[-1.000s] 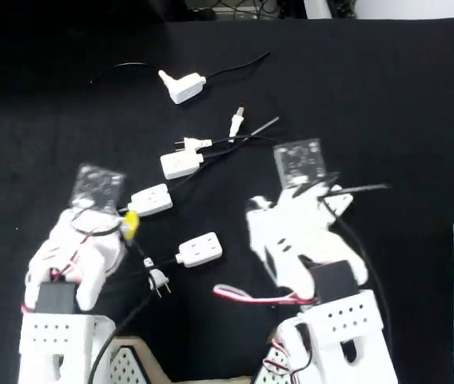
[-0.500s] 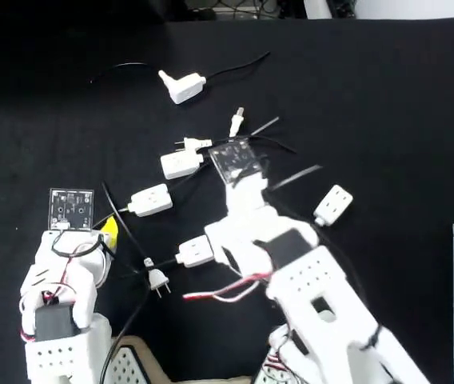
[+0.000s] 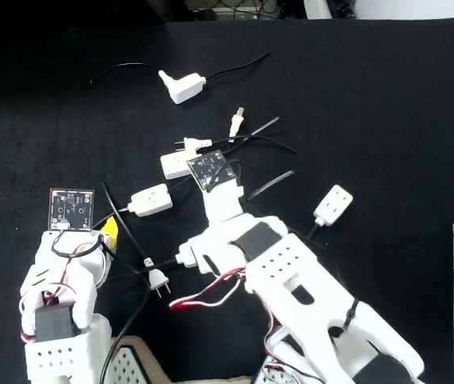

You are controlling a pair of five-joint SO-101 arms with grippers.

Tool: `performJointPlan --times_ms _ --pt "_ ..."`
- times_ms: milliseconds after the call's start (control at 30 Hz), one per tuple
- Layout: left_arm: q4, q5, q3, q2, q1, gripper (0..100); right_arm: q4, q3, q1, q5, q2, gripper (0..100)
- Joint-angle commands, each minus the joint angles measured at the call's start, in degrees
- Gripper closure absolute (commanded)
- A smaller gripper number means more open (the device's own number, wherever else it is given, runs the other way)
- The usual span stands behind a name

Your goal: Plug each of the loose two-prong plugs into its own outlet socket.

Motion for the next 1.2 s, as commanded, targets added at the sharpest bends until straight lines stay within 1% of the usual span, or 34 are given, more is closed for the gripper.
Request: performJointPlan --times_ms 0,333,533,900,1167 --pt "0.35 0.18 -0.13 -0.44 -0.40 79 -1.76 -3.30 2.20 -0.35 0.48 98.6" --pt "0.44 0.18 -0.13 -0.44 -0.40 79 -0.26 -5.85 2.81 -0.53 0.48 98.6" --pt "0.44 0.18 -0.13 -0.44 -0.40 79 0.00 -5.49 5.89 -0.26 0.57 98.6" --pt "0.44 0.18 -0.13 -0.44 -0.40 79 -0.97 -2.33 5.27 -0.35 0.75 98.6" --pt "0.44 0.18 -0.13 -0.44 -0.48 79 -1.93 -2.33 5.27 -0.62 7.52 98.6"
